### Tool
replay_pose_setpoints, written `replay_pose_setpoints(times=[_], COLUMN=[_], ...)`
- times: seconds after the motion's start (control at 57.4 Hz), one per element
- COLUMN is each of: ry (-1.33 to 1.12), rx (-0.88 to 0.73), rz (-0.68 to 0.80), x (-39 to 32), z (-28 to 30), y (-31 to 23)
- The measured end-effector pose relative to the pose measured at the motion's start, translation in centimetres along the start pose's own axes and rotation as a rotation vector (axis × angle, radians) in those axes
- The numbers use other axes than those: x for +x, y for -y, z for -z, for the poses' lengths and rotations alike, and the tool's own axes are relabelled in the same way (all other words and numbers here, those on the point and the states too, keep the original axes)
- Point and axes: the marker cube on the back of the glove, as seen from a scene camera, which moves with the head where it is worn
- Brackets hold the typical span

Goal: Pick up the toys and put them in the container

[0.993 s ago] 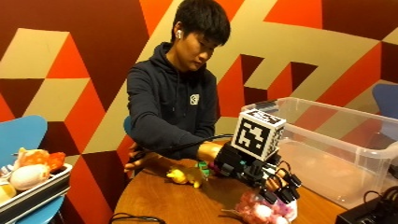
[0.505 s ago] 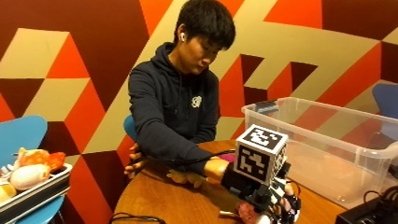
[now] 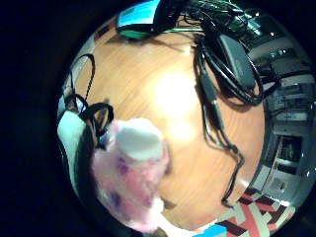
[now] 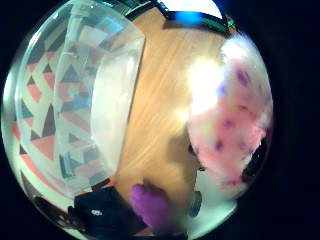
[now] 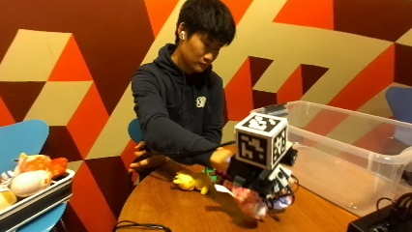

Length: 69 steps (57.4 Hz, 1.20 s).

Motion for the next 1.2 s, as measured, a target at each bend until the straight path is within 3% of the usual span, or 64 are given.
replay_pose_setpoints(times=[0.244, 0.418, 0.575, 0.697, 0.767, 0.854, 1.08, 1.202], ry=[-0.078, -0.107, -0.043, -0.091, -0.15, -0.144, -0.129, -0.096], rx=[0.139, 0.244, 0.356, 0.251, 0.15, 0.054, 0.089, 0.075], rz=[0.091, 0.213, 0.354, 0.387, 0.3, 0.397, 0.416, 0.246], x=[-5.3, -13.7, -22.1, -25.6, -26.3, -26.9, -20.7, -14.3], z=[11.0, 17.1, 18.4, 15.8, 13.9, 12.8, 15.2, 15.4], y=[-2.9, -5.3, -5.9, -4.9, -4.1, -4.8, -8.2, -11.3])
